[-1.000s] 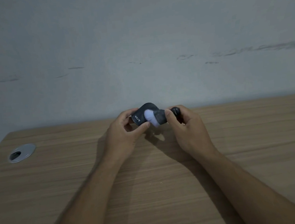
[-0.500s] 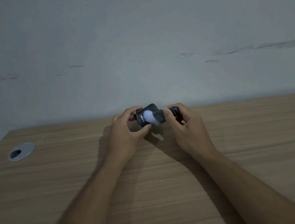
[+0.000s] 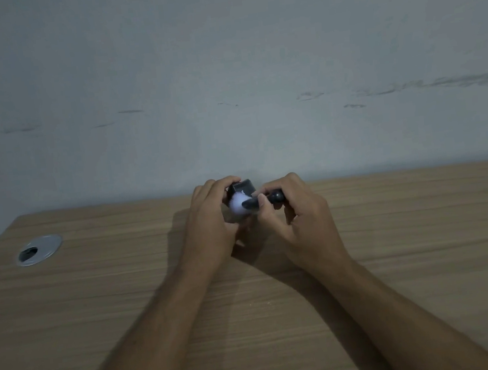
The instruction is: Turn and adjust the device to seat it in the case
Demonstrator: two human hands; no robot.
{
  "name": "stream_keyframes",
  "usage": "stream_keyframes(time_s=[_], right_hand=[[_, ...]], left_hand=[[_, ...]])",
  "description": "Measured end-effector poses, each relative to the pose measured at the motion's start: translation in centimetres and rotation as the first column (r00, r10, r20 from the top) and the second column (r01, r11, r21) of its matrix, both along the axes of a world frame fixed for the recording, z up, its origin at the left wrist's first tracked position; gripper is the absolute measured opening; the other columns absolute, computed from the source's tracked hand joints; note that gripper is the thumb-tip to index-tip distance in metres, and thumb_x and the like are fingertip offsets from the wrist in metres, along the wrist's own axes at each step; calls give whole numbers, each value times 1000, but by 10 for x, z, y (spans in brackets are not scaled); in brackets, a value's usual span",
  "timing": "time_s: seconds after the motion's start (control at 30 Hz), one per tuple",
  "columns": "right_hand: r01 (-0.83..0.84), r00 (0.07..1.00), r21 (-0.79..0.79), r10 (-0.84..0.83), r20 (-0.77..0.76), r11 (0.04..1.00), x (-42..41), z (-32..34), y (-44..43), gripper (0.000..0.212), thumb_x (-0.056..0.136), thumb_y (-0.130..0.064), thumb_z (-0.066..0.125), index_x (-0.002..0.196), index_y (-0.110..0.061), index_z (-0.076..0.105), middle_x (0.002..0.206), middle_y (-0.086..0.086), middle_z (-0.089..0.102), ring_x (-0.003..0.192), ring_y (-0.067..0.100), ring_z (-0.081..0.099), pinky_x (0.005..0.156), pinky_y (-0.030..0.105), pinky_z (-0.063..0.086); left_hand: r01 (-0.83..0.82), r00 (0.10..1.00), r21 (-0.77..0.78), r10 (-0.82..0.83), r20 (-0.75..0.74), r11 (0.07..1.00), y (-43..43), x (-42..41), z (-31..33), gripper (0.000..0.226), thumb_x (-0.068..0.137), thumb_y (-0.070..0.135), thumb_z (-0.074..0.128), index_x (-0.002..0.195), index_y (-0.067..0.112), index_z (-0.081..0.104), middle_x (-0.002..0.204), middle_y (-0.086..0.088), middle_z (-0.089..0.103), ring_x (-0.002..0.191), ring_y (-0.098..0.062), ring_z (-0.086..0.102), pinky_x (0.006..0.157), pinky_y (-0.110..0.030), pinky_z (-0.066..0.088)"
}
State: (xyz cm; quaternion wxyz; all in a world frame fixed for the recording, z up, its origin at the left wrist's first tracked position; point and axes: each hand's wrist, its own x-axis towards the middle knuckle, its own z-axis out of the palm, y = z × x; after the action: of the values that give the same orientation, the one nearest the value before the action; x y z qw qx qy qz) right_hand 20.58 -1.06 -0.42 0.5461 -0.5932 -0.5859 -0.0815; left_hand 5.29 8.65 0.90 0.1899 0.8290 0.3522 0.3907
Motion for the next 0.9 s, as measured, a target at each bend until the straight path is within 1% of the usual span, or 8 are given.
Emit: stream_keyframes(time_s=[0.13, 0.2, 0.3, 0.43, 0.53, 0.63, 0.73, 0.9], right_hand=[[61, 993, 79, -68, 92, 995, -1, 3, 0, 22, 107, -17, 70, 127, -11, 77, 107, -3, 63, 85, -19, 50, 83, 4, 38], [63, 992, 88, -72, 104, 994, -1, 4, 0, 25, 108, -16, 70, 131, -12, 76, 108, -3, 62, 86, -21, 50, 85, 4, 38], [49, 989, 82, -60, 133, 995, 0, 5, -2, 21, 106, -19, 69, 121, -10, 78, 104, 0, 66, 84, -12, 52, 80, 6, 37], [15, 980, 23, -20, 197, 1000, 1, 0, -2, 18, 101, -18, 69, 108, -6, 79, 98, 5, 69, 85, 18, 63, 76, 20, 44], [84, 981, 43, -90, 172, 996, 1, 1, 0, 21, 106, -22, 68, 115, -7, 78, 103, 5, 69, 88, 13, 61, 81, 10, 40], [116, 984, 79, -126, 122, 990, 2, 3, 0, 23, 109, -15, 71, 131, -11, 76, 110, 4, 67, 94, 0, 59, 88, 8, 40], [104, 987, 87, -114, 111, 991, 3, 2, -1, 23, 108, -13, 72, 130, -13, 76, 109, 1, 67, 91, -13, 54, 87, 5, 39], [37, 989, 59, -45, 141, 998, 4, 3, -1, 13, 103, -15, 69, 107, -8, 78, 97, 2, 70, 84, 15, 63, 76, 17, 42]], left_hand=[[3, 1000, 20, -3, -17, 1000, 4, 4, -1, 49, 74, 3, 92, 119, 6, 73, 111, -6, 70, 106, -28, 61, 84, -27, 49], [-1, 1000, 31, 2, -28, 1000, 5, 6, -3, 49, 74, 4, 91, 119, 4, 72, 110, -8, 70, 105, -29, 61, 84, -35, 49], [1, 1000, 43, 0, -16, 999, 5, 5, -4, 64, 76, 7, 91, 136, 11, 69, 121, -2, 70, 112, -22, 59, 88, -26, 47], [-57, 998, 50, 57, 2, 997, 8, 4, -5, 69, 82, 9, 90, 145, 16, 64, 124, 2, 66, 113, -14, 54, 88, -14, 37], [-58, 998, 53, 57, 13, 997, 6, 4, -4, 70, 78, 11, 91, 143, 15, 66, 123, 0, 69, 115, -19, 59, 91, -20, 39], [-15, 1000, 93, 15, 7, 996, 7, 4, -2, 68, 73, 14, 95, 137, 10, 71, 110, -4, 72, 104, -24, 61, 82, -27, 44], [27, 1000, 180, -24, -18, 983, 5, 5, -2, 58, 73, 16, 98, 127, 8, 76, 99, -5, 72, 95, -26, 64, 78, -37, 52], [11, 998, 148, -20, 58, 989, 4, 2, -2, 63, 80, 11, 94, 140, 11, 74, 117, -5, 81, 105, -20, 71, 89, -23, 48]])
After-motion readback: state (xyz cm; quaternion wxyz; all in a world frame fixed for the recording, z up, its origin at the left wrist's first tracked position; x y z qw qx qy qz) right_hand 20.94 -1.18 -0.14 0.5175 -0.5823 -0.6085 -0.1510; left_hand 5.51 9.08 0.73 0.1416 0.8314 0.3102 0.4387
